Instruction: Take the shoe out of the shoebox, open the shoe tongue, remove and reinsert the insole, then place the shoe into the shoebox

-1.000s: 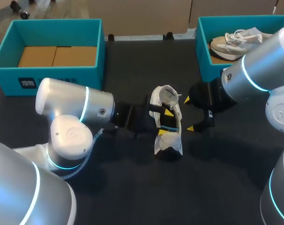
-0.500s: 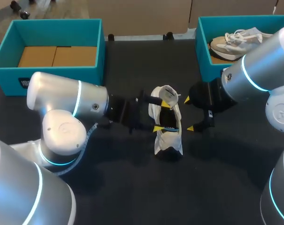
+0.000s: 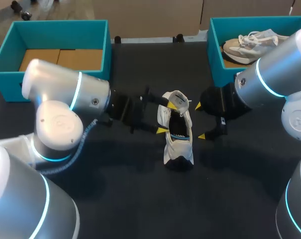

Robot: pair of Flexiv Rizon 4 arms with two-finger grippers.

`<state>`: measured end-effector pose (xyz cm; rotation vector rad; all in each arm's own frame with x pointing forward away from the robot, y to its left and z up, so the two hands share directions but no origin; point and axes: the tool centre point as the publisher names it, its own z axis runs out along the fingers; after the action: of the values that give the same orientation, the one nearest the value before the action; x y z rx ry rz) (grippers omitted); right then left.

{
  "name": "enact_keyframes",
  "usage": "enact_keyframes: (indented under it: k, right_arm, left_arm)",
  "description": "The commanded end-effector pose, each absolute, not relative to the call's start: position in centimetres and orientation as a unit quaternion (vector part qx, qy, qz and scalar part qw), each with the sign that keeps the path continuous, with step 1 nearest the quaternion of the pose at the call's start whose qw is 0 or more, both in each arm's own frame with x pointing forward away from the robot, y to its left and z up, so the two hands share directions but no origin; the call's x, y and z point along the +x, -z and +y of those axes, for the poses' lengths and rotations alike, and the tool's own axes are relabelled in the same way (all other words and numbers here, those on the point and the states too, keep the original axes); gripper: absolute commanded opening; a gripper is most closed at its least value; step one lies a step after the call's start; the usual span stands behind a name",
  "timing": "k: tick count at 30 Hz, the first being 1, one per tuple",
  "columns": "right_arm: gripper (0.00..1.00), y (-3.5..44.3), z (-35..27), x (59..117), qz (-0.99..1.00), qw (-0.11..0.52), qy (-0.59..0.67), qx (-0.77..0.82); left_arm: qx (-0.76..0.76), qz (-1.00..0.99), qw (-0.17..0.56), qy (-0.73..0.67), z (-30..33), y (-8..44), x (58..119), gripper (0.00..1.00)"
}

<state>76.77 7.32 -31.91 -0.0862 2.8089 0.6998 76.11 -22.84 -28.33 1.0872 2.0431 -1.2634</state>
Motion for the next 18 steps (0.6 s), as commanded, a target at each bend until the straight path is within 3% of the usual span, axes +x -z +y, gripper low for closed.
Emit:
enact_keyframes:
  k: [1, 14, 18]
  right_arm:
    - [1.00, 32.0, 7.4, 76.7, 0.963, 0.124, -0.238, -0.029]
    - [1.00, 31.8, 7.0, 76.5, 0.965, 0.116, -0.235, -0.023]
    - [1.00, 31.3, 6.2, 76.6, 0.969, 0.107, -0.223, -0.020]
  left_arm:
    - [0.419, 0.752, 0.231, 0.454, -22.2, 27.3, 76.6, 0.71]
    - [0.494, 0.741, 0.160, 0.425, -21.7, 26.3, 77.2, 0.77]
    - [0.510, 0.739, 0.141, 0.417, -21.5, 26.2, 77.1, 0.87]
